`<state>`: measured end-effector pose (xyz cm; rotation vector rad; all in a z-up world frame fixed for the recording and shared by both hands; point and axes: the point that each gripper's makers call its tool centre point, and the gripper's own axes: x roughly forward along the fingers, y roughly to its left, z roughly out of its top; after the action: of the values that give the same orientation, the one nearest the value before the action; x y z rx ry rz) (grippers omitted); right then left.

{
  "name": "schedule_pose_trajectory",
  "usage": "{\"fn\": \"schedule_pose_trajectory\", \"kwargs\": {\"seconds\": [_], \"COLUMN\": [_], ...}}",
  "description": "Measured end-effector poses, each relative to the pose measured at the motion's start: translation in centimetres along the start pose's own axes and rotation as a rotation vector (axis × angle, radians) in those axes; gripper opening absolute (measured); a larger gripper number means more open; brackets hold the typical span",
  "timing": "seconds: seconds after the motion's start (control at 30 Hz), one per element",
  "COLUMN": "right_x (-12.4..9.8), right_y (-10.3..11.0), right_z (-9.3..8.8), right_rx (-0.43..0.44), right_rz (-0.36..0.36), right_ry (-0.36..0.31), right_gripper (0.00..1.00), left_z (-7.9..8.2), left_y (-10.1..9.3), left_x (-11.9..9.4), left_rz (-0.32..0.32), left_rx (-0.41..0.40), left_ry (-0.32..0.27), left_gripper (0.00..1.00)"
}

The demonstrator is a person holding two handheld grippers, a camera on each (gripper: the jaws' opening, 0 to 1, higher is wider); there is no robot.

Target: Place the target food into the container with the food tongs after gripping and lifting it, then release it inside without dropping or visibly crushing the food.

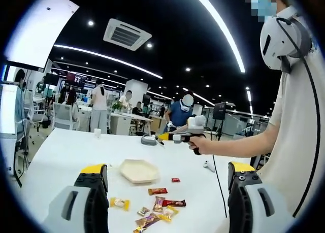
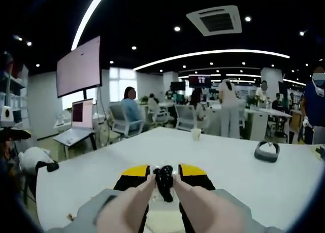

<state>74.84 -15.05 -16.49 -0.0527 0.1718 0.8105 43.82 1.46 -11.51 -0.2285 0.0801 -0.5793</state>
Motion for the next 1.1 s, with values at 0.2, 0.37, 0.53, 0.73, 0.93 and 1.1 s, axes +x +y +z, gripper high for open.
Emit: {"fn": "schedule_pose_trajectory", "kwargs": {"seconds": [0.2, 0.37, 0.53, 0.73, 0.93, 1.1], "right_x": [0.7, 1.6, 2.6, 3.7, 4.3, 4.8], "right_y": [-0.2, -0.3, -0.7, -1.0, -1.0, -1.4], "right_z": [-0.3, -0.9, -0.9, -1.9, -2.4, -2.9], "right_rx": [-0.006, -0.003, 0.02, 0.034, 0.035, 0.05], "right_rz": [0.026, 0.035, 0.017, 0.015, 0.027, 0.02], "right_ry": [0.003, 0.01, -0.006, 0.005, 0.011, 0.016], "right_gripper": [0.21, 0.21, 0.21, 0.21, 0.21, 0.21], "left_z": [0.0, 1.2, 1.2, 1.4, 1.1, 0.7], "left_y": [0.0, 0.2, 0.3, 0.4, 0.7, 0.9], "left_x": [-0.9, -1.7, -1.8, -2.3, -2.9, -3.1], "left_rz": [0.06, 0.103, 0.117, 0.14, 0.181, 0.197], "left_rx": [0.016, 0.003, 0.014, 0.026, 0.021, 0.015], "left_ry": [0.003, -0.071, -0.049, -0.043, -0.05, -0.041], "left_gripper": [0.99, 0.99, 0.99, 0.99, 0.99, 0.99]}}
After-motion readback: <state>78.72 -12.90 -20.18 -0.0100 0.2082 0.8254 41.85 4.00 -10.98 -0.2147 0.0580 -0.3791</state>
